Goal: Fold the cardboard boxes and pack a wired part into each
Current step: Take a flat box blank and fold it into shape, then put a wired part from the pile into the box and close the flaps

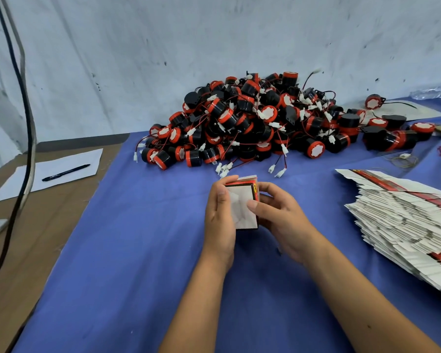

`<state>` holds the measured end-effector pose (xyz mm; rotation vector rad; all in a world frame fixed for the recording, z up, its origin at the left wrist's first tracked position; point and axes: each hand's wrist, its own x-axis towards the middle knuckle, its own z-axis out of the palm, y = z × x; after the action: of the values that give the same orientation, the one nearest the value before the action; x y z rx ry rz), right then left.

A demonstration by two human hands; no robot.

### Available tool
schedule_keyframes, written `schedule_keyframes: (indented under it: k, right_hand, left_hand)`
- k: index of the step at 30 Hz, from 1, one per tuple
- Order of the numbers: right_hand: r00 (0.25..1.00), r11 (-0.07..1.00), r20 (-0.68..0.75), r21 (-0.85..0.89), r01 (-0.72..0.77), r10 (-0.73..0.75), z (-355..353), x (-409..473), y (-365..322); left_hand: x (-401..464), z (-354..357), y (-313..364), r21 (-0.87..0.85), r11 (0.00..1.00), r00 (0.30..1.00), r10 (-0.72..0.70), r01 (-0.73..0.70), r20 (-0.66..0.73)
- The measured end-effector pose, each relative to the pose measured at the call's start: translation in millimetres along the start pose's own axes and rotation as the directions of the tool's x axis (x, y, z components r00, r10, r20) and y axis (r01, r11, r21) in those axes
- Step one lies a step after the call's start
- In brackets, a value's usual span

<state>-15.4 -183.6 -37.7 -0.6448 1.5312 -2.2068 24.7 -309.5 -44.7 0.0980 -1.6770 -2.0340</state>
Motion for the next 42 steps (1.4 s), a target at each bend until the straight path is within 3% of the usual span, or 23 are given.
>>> schedule_keyframes:
  k: [2,3,4,6,7,8,10,11,13,15,16,18,20,21,24,26,28,32,36,38,40,42]
  right_hand:
    - [0.998,0.992,-0.032,-0.114,0.054,-0.059,-1.0,-0.1,-1.6]
    - [0.990,0.958,-0.045,-0.262,0.119,-0.136,-1.1,-0.3,-2.1]
    - [0.968,0.851,-0.039,-0.485,0.200,-0.250,-1.7,-0.6,-1.8]
    - [0.902,0.355,0.102,-0.896,0.266,-0.419,-1.8,-0.1,1.8]
    - [0.897,0.144,0.184,-0.955,0.260,-0.402,0.4,0.2,3.7]
    - [0.914,0.041,0.225,-0.967,0.253,-0.338,3.5,1.2,6.1]
    - [0.923,0.035,0.281,-0.953,0.301,-0.264,8.5,2.2,9.2]
    - [0.896,0.067,0.322,-0.931,0.358,-0.307,10.9,1.9,7.9]
    - [0.777,0.126,0.337,-0.876,0.466,-0.532,13.1,5.3,5.2]
    - [0.688,0.180,0.187,-0.887,0.424,-0.701,8.5,17.6,5.3]
    - [0.710,0.234,0.078,-0.914,0.331,-0.700,4.1,28.3,5.7]
    - [0.841,0.306,-0.107,-0.949,0.072,-0.531,-12.1,58.7,9.8]
    - [0.940,0.191,-0.157,-0.976,-0.102,-0.302,-27.7,93.5,16.8]
    - [0.965,0.100,-0.124,-0.990,-0.104,-0.232,-31.6,110.3,20.0]
    - [0.974,-0.153,0.085,-0.987,0.053,-0.212,-23.2,162.3,30.5]
    - [0.955,-0.224,0.182,-0.966,0.129,-0.236,-6.6,198.8,34.5]
    - [0.949,-0.239,0.235,-0.954,0.183,-0.210,10.7,232.0,35.5]
    - [0.980,-0.255,0.197,-0.946,0.199,0.033,31.0,271.8,38.4]
    - [0.965,-0.382,0.261,-0.896,0.227,-0.040,37.0,261.5,41.1]
    - [0.946,-0.435,0.325,-0.850,0.297,0.010,37.3,241.9,38.2]
    - [0.936,-0.389,0.351,-0.858,0.334,0.030,33.6,214.6,32.9]
    - [0.936,-0.242,0.351,-0.911,0.334,-0.029,25.7,178.6,25.5]
  left_hand:
    - [0.2,-0.5,-0.9,0.044,0.999,1.000,0.013,-0.012,-0.015]
    - [1.2,-1.6,-1.6,0.102,0.994,0.999,0.038,-0.035,-0.031]
    - [2.7,-3.3,-2.3,0.168,0.984,0.996,0.071,-0.061,-0.052]
    - [5.5,-9.6,-1.9,0.251,0.964,0.990,0.114,-0.090,-0.083]
    - [6.0,-12.5,-1.3,0.271,0.959,0.992,0.102,-0.078,-0.074]
    - [6.7,-15.5,-2.0,0.289,0.956,0.996,0.072,-0.052,-0.058]
    - [7.6,-19.7,-5.4,0.364,0.932,0.997,0.035,-0.008,-0.068]
    - [8.2,-21.8,-7.6,0.414,0.910,0.993,0.048,0.001,-0.108]
    - [12.0,-27.4,-9.6,0.484,0.875,0.966,0.104,0.024,-0.236]
    - [16.0,-34.5,-9.4,0.537,0.842,0.924,0.163,0.052,-0.345]
    - [17.7,-37.3,-9.3,0.551,0.832,0.909,0.177,0.067,-0.378]
    - [19.8,-38.3,-9.6,0.569,0.818,0.893,0.188,0.088,-0.410]
    - [21.6,-35.5,-12.1,0.585,0.806,0.885,0.210,0.084,-0.416]
    - [22.4,-33.9,-12.8,0.589,0.805,0.878,0.228,0.074,-0.421]
    - [24.9,-35.2,-12.6,0.604,0.795,0.824,0.302,0.059,-0.479]
    - [28.0,-40.6,-11.9,0.608,0.788,0.777,0.326,0.091,-0.539]
    - [29.5,-45.9,-11.1,0.596,0.793,0.742,0.320,0.131,-0.589]
    - [29.8,-50.2,-9.8,0.576,0.805,0.715,0.320,0.140,-0.622]
    - [29.9,-53.1,-4.6,0.514,0.837,0.707,0.247,0.190,-0.663]
    - [29.1,-56.0,-1.9,0.486,0.850,0.693,0.225,0.204,-0.685]
    - [26.9,-59.2,-0.1,0.468,0.861,0.678,0.224,0.200,-0.700]
    - [25.6,-60.3,0.8,0.460,0.867,0.663,0.231,0.192,-0.712]
